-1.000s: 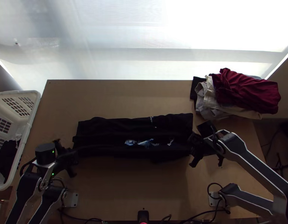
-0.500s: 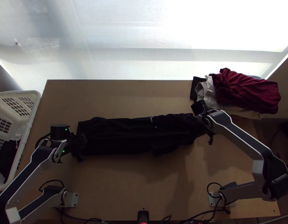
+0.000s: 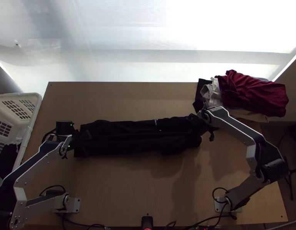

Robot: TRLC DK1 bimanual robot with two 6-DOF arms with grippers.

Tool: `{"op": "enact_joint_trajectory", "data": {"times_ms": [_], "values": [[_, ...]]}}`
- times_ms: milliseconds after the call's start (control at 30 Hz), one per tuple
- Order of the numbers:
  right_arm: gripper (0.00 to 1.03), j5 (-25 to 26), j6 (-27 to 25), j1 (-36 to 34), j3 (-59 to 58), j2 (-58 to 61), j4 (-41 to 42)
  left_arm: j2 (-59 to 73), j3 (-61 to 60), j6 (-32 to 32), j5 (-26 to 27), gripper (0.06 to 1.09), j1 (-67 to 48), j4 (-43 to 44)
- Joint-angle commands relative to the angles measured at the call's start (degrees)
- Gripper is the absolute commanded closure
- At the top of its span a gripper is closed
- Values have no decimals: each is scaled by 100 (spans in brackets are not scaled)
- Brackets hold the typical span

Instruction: Fold the t-shirt

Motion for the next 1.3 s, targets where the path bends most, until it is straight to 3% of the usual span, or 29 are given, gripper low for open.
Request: {"op": "enact_joint_trajectory", "data": {"times_ms": [0,33,67,200,267,300,500,667,1000,1267], "values": [[86,124,104,-4,140,419,97,337,70,-86,-21,52,61,227],[73,141,130,-13,166,454,97,328,70,-86,-21,26,70,227],[63,194,139,-13,175,454,97,302,79,-95,-21,8,87,235],[32,238,183,-57,263,366,70,240,316,-244,-12,10,377,332],[9,238,183,-65,342,278,-53,64,492,-323,-4,10,509,279],[4,238,183,-57,395,199,-132,-76,562,-332,-4,10,544,244],[4,247,104,-162,465,-390,-228,-507,870,-200,339,10,1107,-37],[4,238,-81,-470,456,-513,-413,-533,967,-130,884,10,1573,-933],[4,238,-90,-531,360,-601,-642,-428,431,37,963,10,1160,-1311],[4,229,86,-619,720,-987,-729,319,1019,-174,963,10,1107,-1399]]}}
